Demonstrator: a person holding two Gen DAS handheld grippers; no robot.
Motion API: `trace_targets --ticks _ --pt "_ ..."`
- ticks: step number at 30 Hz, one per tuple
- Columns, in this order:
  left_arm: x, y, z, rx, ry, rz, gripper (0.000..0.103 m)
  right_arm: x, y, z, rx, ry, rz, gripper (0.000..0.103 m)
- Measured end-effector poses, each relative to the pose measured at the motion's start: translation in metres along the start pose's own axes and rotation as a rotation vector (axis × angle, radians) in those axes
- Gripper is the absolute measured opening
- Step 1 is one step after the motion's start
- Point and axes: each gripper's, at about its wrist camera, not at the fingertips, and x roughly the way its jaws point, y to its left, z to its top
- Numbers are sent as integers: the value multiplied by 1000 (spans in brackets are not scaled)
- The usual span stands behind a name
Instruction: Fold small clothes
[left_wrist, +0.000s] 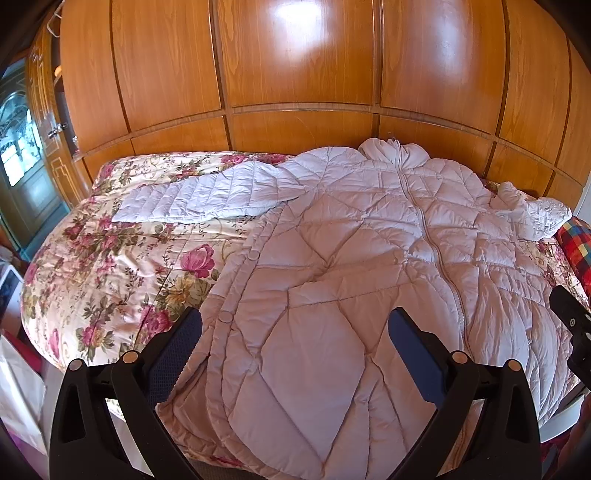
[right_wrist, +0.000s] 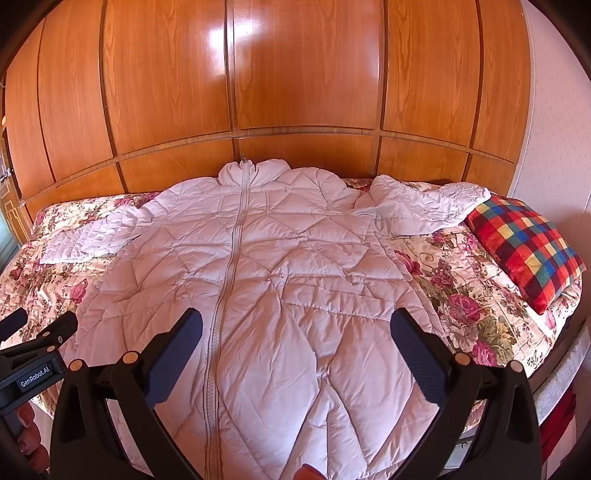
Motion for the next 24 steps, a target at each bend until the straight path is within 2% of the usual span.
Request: trace_targets --ticks 24 --pt "7 -7 -2 7 11 -3 100 2 2 -2 -1 8 8 101"
